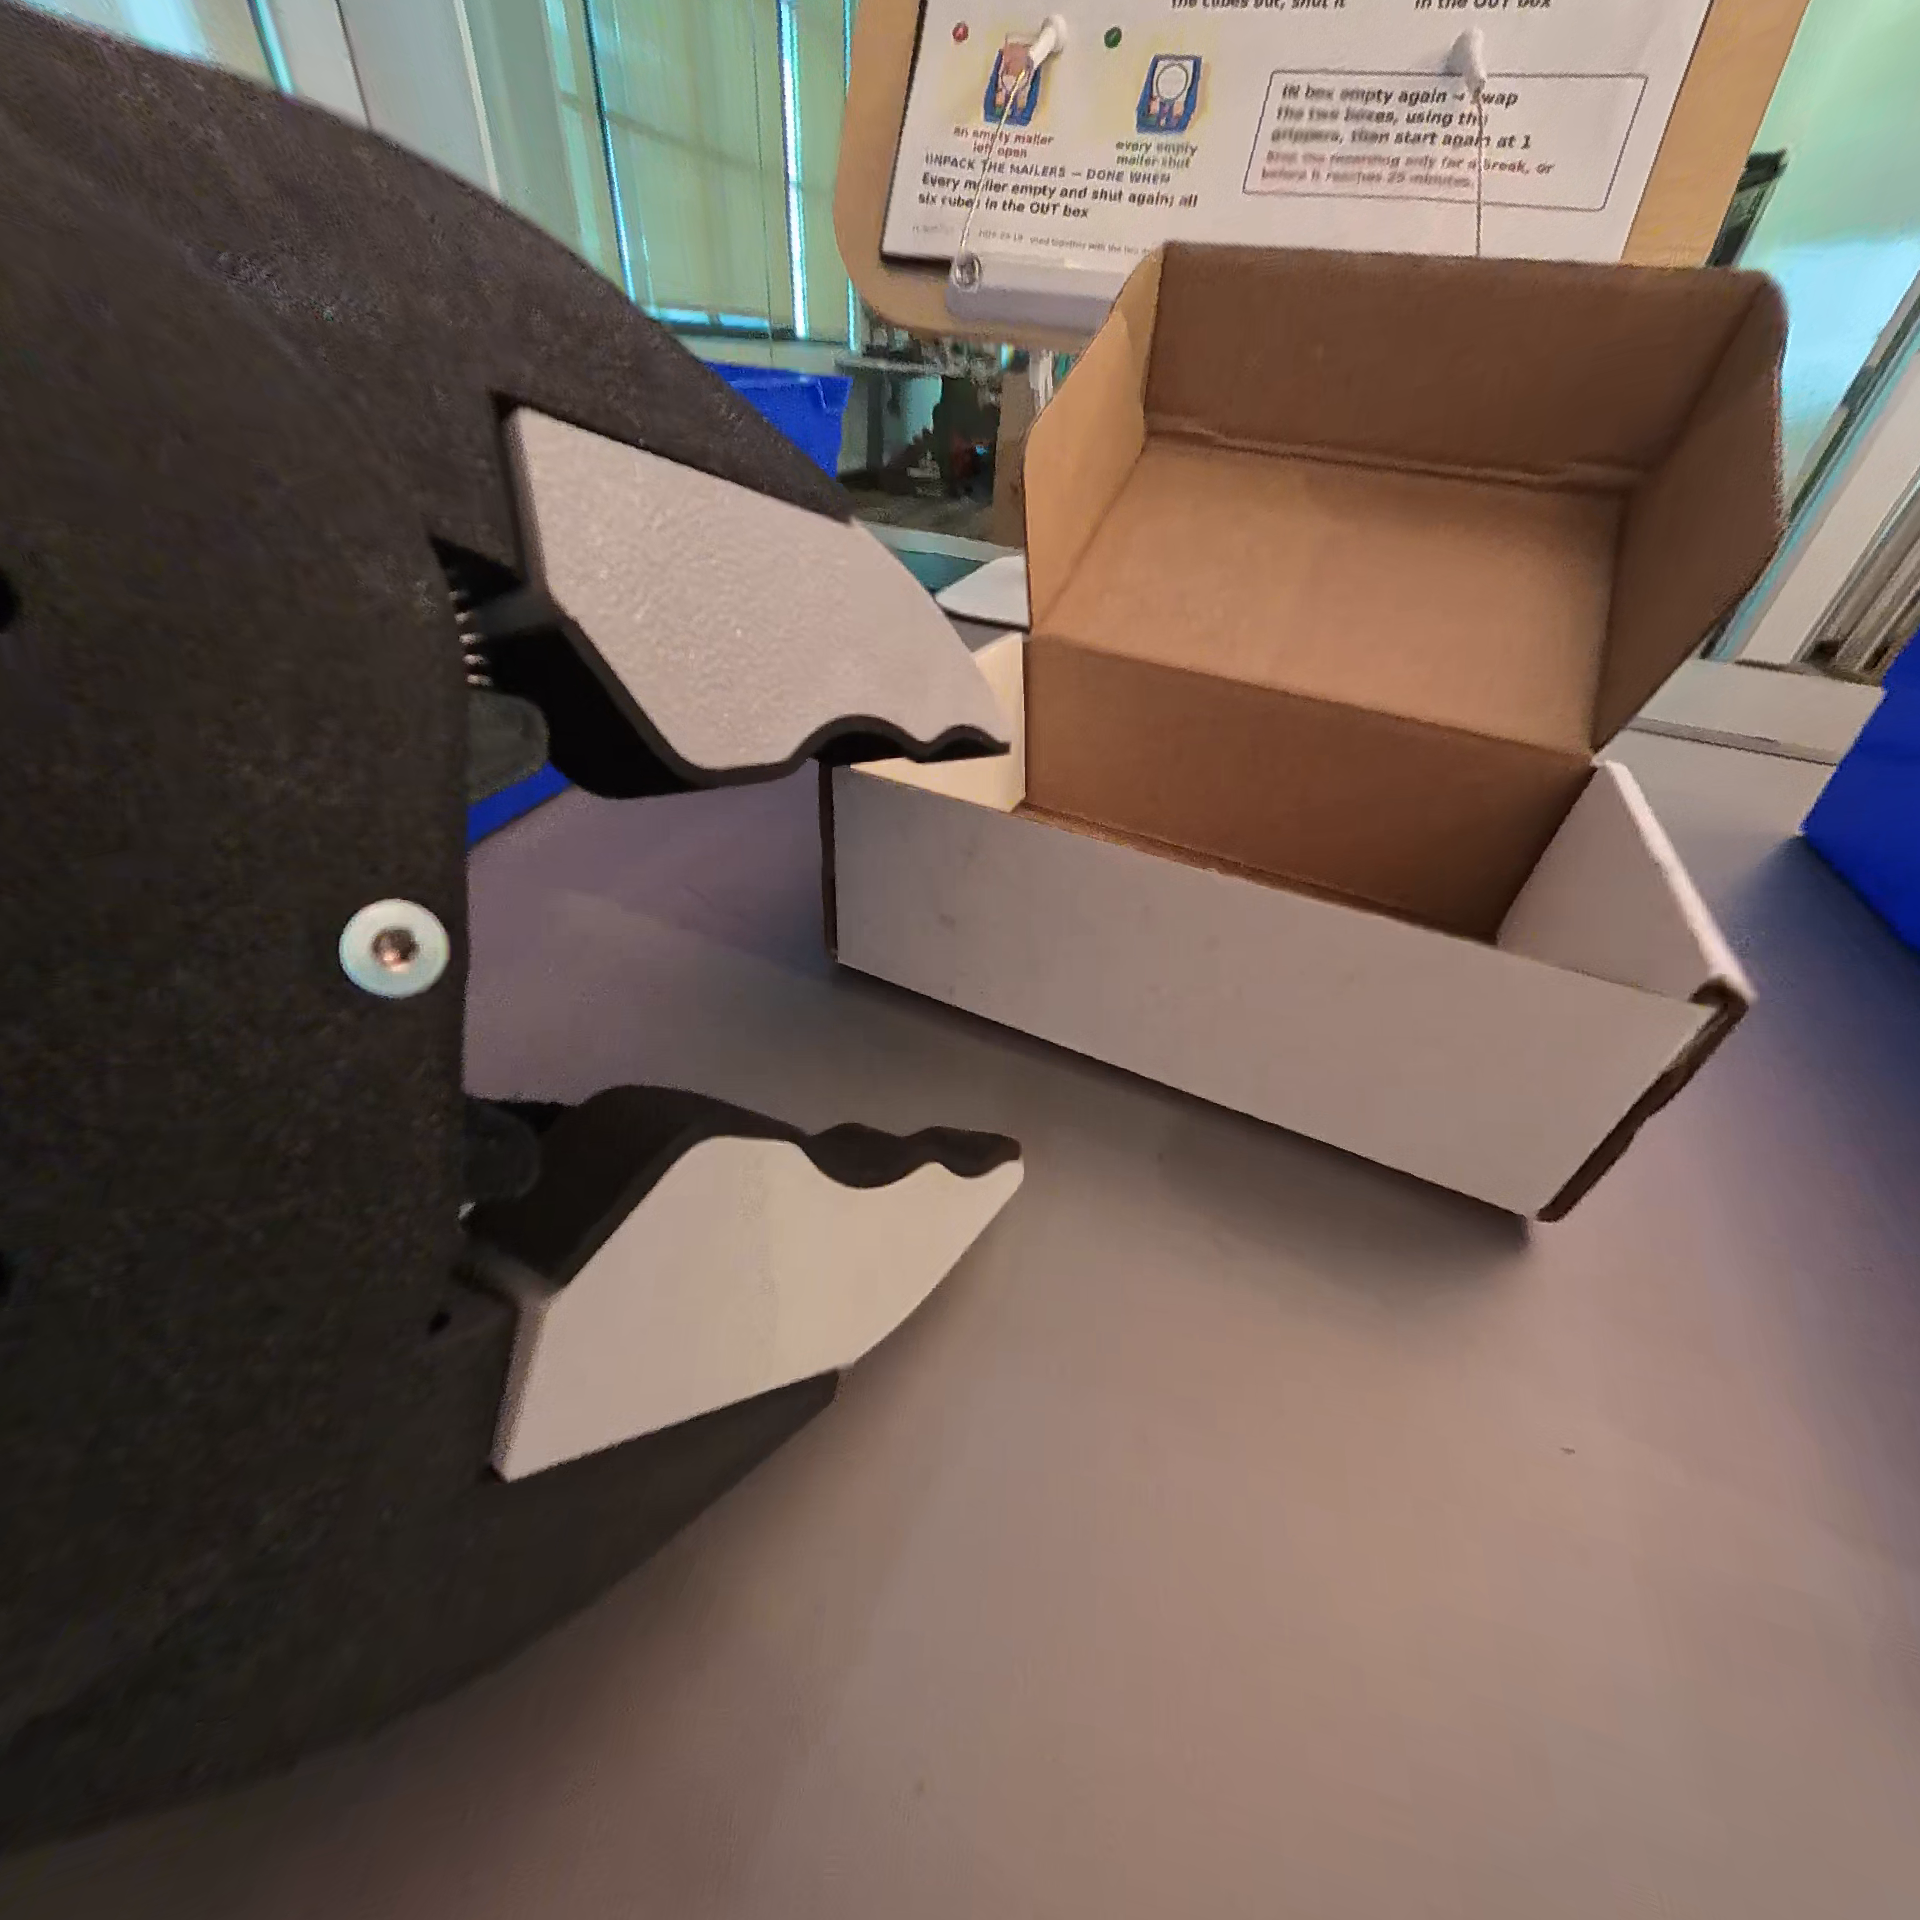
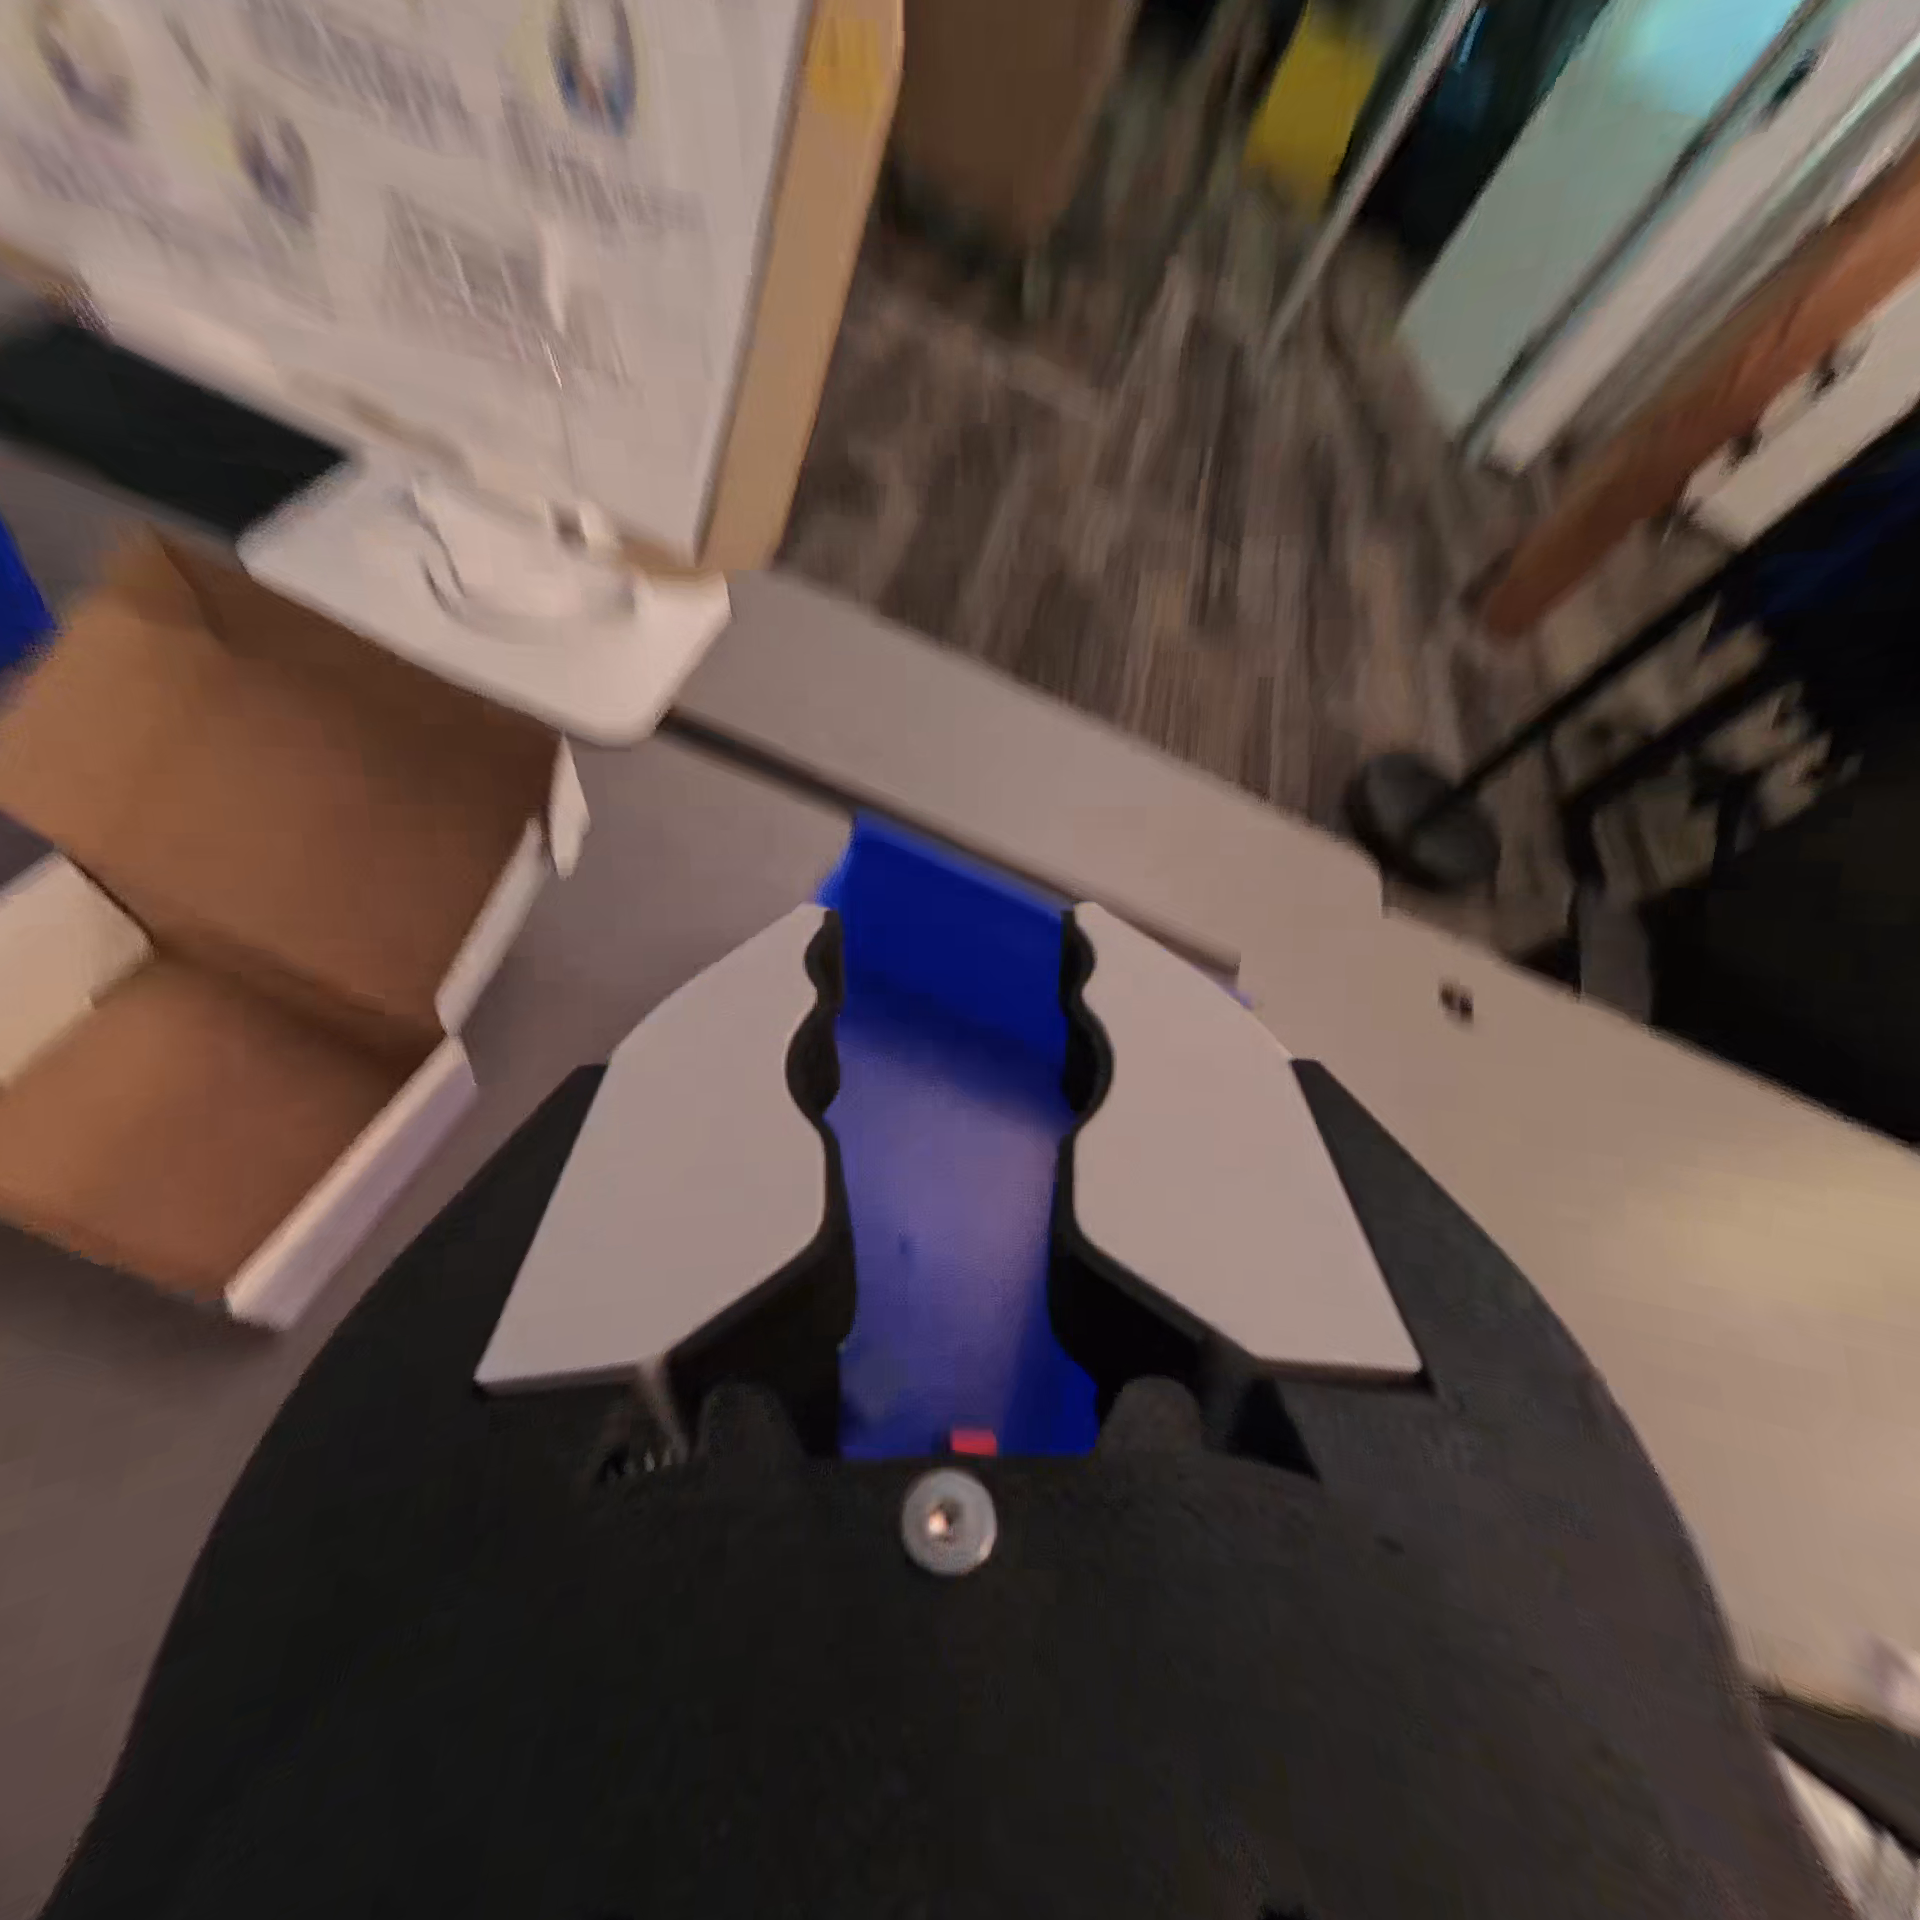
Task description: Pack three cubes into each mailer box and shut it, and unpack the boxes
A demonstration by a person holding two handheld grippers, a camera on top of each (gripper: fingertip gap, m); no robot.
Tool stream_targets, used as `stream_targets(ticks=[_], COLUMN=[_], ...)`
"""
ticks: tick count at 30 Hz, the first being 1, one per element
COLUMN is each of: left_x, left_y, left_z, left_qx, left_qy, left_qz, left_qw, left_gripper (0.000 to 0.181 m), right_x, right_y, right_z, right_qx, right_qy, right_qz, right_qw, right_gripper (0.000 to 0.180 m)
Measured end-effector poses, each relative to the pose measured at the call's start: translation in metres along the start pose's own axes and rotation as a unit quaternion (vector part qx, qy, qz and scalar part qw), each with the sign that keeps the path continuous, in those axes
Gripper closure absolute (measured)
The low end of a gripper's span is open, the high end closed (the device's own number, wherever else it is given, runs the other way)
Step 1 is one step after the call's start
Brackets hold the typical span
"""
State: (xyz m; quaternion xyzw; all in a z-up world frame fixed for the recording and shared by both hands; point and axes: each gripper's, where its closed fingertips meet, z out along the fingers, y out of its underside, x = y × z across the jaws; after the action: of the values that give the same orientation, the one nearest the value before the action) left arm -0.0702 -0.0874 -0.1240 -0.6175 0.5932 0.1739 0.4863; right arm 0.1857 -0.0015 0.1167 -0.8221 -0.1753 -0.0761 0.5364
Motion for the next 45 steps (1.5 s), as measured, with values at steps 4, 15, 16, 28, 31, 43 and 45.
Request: stream_targets(ticks=[4, 15, 16, 28, 31, 43, 45], left_x=[0.007, -0.063, -0.081, -0.213, -0.204, -0.161, -0.162], left_y=[-0.012, -0.060, -0.059, 0.004, 0.022, 0.020, 0.019], left_z=[-0.008, -0.045, -0.045, 0.037, 0.061, 0.107, 0.108], left_qx=[0.031, 0.176, 0.174, -0.043, -0.080, -0.065, -0.060], left_qy=[0.052, 0.140, 0.130, 0.015, 0.030, 0.100, 0.100], left_qz=[-0.057, -0.275, -0.285, -0.387, -0.413, -0.464, -0.468], left_qw=[0.997, 0.935, 0.934, 0.921, 0.907, 0.878, 0.876], left_gripper=[0.108, 0.101, 0.101, 0.107, 0.107, 0.107, 0.110], right_x=[-0.021, -0.109, -0.112, -0.136, -0.142, -0.166, -0.170], right_y=[-0.048, -0.057, -0.051, 0.019, 0.021, 0.052, 0.056], right_z=[-0.011, 0.052, 0.061, 0.114, 0.124, 0.145, 0.146], right_qx=[0.175, 0.220, 0.194, -0.029, -0.030, -0.117, -0.130], right_qy=[-0.006, -0.183, -0.182, -0.222, -0.230, -0.246, -0.251], right_qz=[-0.005, 0.043, 0.048, 0.083, 0.098, 0.084, 0.078], right_qw=[0.984, 0.957, 0.963, 0.971, 0.968, 0.958, 0.956], right_gripper=[0.104, 0.126, 0.128, 0.127, 0.125, 0.140, 0.145])
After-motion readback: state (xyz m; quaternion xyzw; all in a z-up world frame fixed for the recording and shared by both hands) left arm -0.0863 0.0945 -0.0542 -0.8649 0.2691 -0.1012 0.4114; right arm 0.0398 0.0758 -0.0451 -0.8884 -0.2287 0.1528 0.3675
